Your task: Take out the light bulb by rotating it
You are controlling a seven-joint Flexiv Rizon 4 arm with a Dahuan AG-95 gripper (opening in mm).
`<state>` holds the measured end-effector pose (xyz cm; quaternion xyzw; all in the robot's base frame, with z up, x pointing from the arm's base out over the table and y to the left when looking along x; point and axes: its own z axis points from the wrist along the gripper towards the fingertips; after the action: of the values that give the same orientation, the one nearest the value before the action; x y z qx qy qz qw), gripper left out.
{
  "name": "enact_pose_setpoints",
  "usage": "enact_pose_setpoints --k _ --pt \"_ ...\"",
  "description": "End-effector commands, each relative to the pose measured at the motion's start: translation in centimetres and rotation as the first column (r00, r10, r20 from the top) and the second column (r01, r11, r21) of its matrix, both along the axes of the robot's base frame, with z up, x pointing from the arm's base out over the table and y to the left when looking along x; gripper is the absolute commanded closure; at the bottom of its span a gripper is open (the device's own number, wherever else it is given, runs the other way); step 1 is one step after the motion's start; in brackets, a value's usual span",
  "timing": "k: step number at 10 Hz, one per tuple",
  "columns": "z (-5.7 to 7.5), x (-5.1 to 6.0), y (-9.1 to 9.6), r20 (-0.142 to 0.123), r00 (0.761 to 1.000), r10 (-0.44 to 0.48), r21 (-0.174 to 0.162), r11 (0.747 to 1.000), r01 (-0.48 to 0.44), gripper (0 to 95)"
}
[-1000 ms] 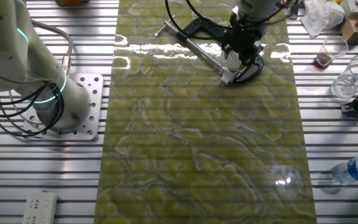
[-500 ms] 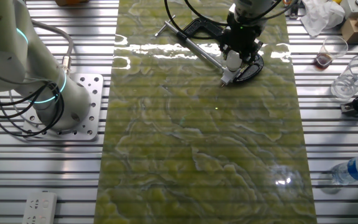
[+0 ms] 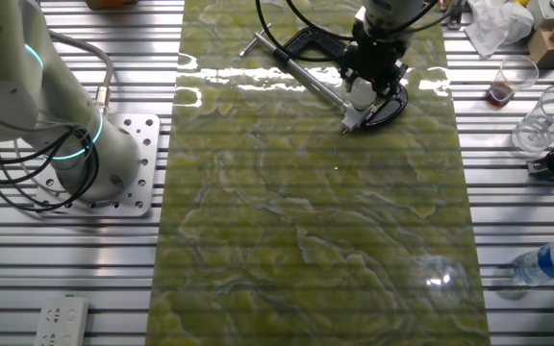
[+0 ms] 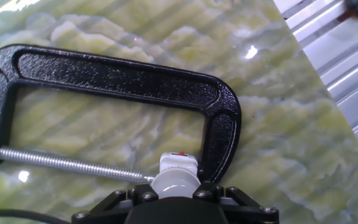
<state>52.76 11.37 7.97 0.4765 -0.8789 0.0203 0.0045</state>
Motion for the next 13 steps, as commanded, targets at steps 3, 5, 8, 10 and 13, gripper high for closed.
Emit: enact_pose_setpoints --k 3,5,8,10,13 --pt "0.69 0.25 0.11 -0.020 0.976 -0.216 0.002 0.976 0.216 38.0" --pt "0.89 0.32 0.14 -0.053 0.900 -0.433 0.030 0.900 0.435 38.0" --pt "1.01 0.55 0.24 -0.085 0.784 -0.614 0.040 0.785 0.619 19.0" --pt "0.98 0.55 0.24 -0.086 0.740 -0.667 0.037 0.741 0.671 19.0" --pt "0.50 0.53 0.23 -0.088 0.698 -0.711 0.041 0.697 0.716 19.0"
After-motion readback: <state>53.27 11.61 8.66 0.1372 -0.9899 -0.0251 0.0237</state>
